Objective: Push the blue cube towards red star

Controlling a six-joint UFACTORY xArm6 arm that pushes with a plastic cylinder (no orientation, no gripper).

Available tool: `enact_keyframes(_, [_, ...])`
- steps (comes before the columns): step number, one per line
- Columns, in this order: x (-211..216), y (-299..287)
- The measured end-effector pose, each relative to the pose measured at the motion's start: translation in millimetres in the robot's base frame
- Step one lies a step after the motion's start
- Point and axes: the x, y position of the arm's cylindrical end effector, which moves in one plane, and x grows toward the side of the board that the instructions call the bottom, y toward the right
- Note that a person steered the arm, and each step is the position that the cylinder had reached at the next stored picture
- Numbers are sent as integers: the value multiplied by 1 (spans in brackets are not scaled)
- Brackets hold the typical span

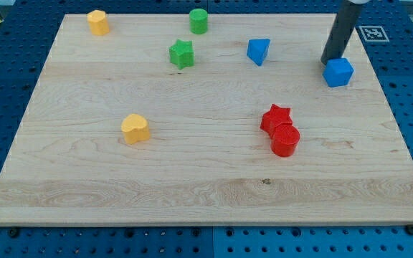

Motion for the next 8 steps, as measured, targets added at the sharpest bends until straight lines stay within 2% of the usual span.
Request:
enact_keyframes(2, [29,20])
enact_keyframes(5, [72,-22])
enact_keyframes(8, [151,-32])
